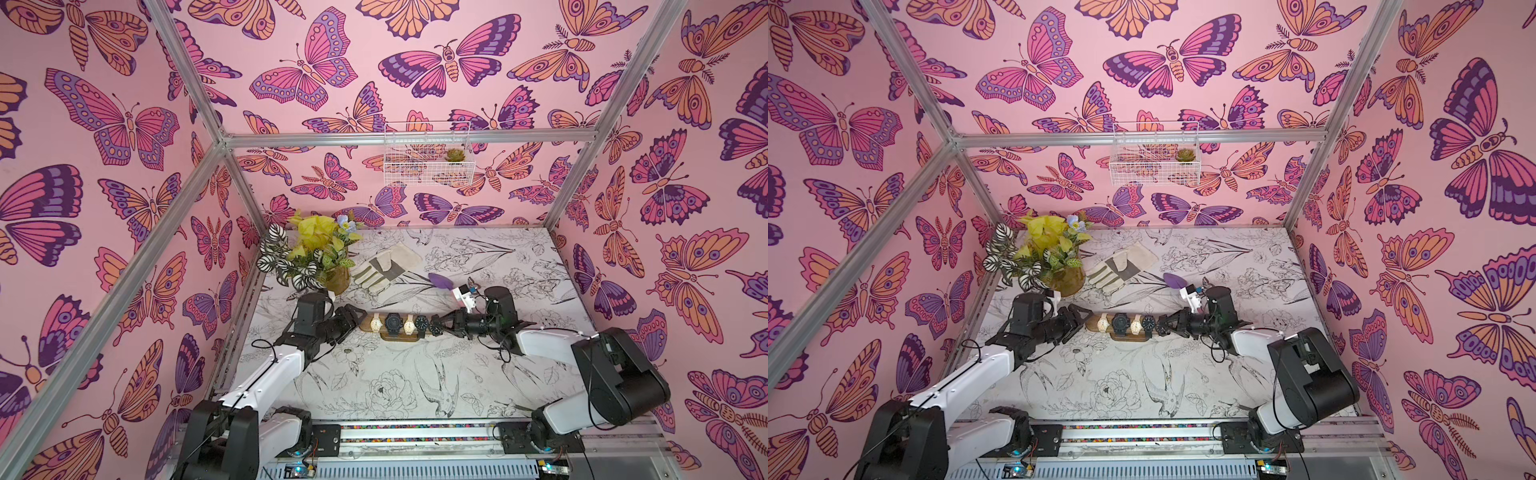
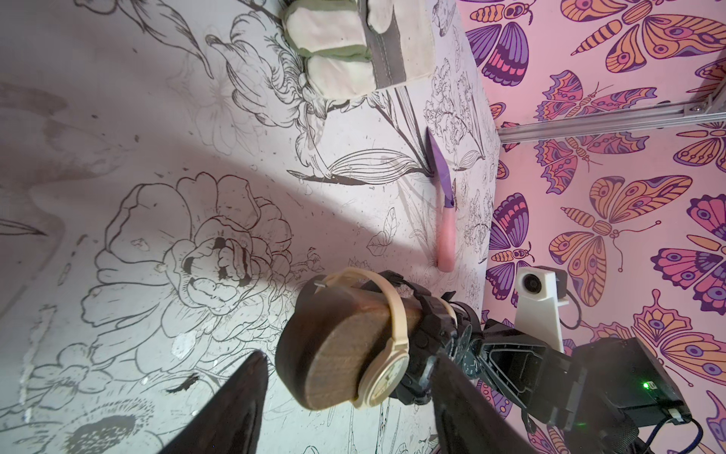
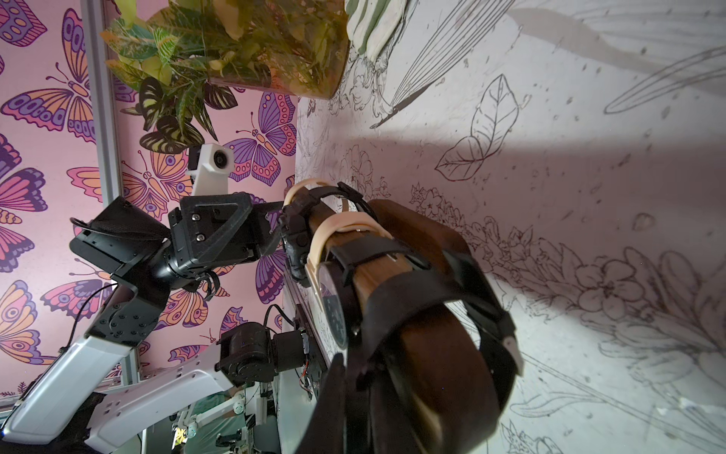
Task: Place watch on stand
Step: Place the watch on the stand.
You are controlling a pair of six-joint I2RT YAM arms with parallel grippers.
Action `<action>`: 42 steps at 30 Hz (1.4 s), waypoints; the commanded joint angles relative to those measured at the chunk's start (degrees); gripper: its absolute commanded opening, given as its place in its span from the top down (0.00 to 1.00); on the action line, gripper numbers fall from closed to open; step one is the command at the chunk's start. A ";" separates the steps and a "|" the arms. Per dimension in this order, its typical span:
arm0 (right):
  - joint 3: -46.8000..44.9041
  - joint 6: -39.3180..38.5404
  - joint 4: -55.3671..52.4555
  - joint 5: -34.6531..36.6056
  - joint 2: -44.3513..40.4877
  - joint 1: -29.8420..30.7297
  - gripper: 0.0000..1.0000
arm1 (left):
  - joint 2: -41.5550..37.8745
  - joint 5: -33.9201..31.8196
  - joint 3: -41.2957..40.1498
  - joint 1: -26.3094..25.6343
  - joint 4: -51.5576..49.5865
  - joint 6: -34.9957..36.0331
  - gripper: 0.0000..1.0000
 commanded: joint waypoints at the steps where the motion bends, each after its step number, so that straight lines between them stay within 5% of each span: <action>1: -0.25 -0.19 0.44 1.59 0.84 0.43 0.89 | 0.51 -0.88 -0.93 -0.44 0.95 -0.17 0.32; 29: 3.98 -0.43 -1.40 4.64 0.31 0.70 0.86 | 1.84 -0.81 -1.37 -1.12 2.63 -0.71 0.33; 42: 4.02 -4.78 -8.83 6.57 -1.90 0.94 0.69 | 1.87 -0.69 -1.11 -1.21 2.56 -0.81 0.33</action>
